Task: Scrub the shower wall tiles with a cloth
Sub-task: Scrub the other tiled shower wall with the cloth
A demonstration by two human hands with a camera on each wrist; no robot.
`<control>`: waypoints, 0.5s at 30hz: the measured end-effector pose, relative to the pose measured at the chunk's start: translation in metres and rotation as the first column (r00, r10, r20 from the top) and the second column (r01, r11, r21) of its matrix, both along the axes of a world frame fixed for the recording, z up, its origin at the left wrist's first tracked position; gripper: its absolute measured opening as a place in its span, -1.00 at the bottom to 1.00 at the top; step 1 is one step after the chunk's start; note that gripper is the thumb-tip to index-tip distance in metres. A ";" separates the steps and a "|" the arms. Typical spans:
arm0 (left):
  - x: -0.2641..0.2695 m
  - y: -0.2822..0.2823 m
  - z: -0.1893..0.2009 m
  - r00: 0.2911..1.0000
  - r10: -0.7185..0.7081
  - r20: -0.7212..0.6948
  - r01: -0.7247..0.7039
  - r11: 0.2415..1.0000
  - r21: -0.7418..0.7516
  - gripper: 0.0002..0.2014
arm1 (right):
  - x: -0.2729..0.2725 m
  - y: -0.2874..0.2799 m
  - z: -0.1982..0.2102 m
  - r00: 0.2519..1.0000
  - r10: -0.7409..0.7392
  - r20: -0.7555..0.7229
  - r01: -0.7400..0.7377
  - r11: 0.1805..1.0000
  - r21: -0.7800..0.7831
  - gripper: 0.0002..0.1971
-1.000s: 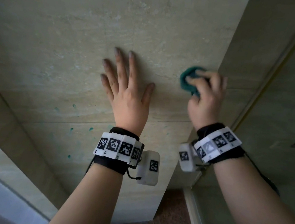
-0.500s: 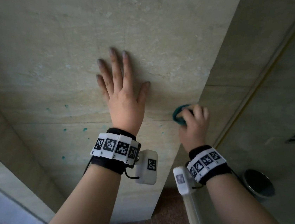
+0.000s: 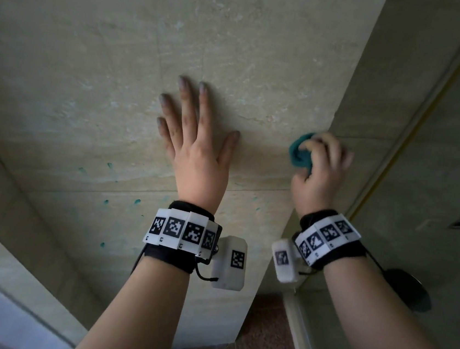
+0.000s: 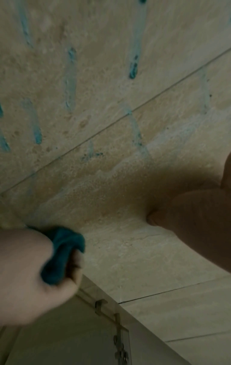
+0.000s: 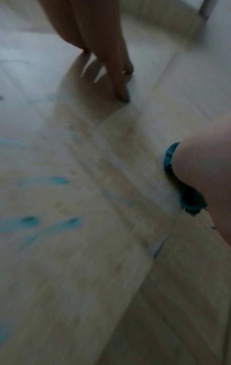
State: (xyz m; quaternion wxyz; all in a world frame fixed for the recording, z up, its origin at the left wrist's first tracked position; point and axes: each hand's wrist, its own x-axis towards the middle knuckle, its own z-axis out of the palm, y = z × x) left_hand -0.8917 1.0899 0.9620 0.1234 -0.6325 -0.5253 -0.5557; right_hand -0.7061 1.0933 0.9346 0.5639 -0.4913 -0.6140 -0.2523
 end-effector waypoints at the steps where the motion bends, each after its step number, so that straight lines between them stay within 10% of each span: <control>1: 0.000 0.000 0.000 1.000 -0.005 -0.001 0.005 1.000 0.000 -0.25 | 0.000 -0.001 -0.014 1.000 0.004 -0.009 -0.005 1.000 -0.030 -0.62; 15: -0.041 -0.021 -0.002 0.987 -0.157 0.030 0.152 0.980 0.128 -0.52 | -0.044 -0.030 -0.036 0.966 0.252 -0.063 -0.258 0.956 -0.140 -0.70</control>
